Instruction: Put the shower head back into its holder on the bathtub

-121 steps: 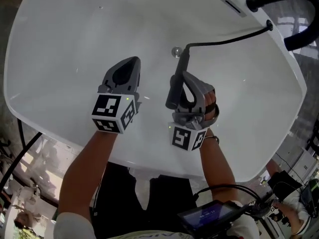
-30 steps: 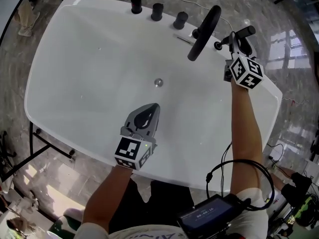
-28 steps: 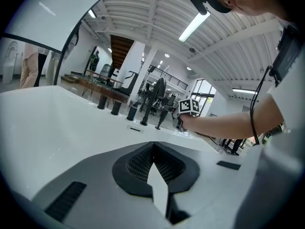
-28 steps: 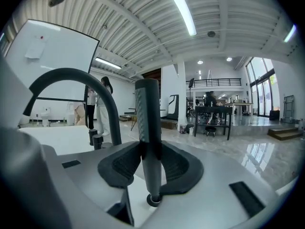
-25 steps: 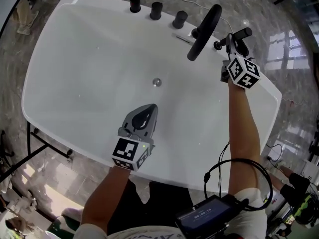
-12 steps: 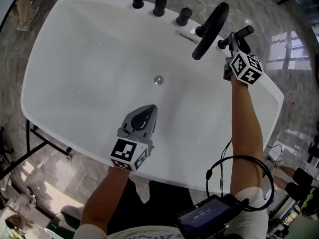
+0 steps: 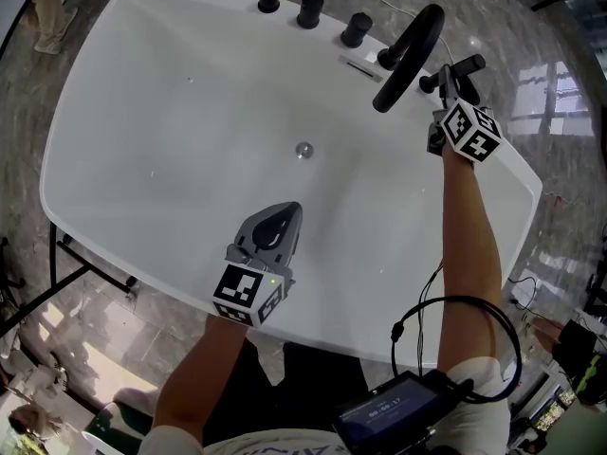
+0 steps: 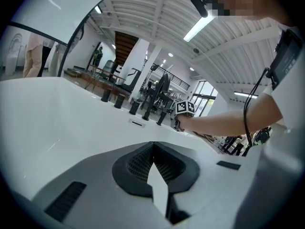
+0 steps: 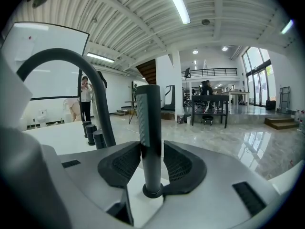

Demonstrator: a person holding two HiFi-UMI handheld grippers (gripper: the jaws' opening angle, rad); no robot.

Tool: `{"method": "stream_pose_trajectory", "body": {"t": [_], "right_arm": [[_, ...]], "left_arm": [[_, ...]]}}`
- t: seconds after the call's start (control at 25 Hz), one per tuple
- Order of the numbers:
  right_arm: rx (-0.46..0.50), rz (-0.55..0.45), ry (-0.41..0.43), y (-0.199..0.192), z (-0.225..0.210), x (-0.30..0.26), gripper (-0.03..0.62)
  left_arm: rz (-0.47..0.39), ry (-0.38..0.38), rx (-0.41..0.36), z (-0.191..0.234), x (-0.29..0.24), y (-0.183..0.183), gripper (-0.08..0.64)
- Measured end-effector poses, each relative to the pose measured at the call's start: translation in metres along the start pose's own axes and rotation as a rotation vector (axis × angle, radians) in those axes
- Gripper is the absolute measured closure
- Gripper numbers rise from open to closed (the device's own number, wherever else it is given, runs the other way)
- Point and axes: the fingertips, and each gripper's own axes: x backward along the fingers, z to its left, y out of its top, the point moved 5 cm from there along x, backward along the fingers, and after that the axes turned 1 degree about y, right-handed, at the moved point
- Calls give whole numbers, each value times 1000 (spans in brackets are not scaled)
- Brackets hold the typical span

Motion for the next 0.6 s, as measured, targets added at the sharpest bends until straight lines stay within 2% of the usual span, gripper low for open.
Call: {"method": "stream_pose_trajectory", "body": {"t": [0.28,0.6], "right_arm": [[-24,-88,27,28,5,38,449],[19,-169,67,39,27,174,449]], "left_arm": [[-17,-7,-24,-10,9,8,545],[-46,19,-18,-29,33,18,545]]}}
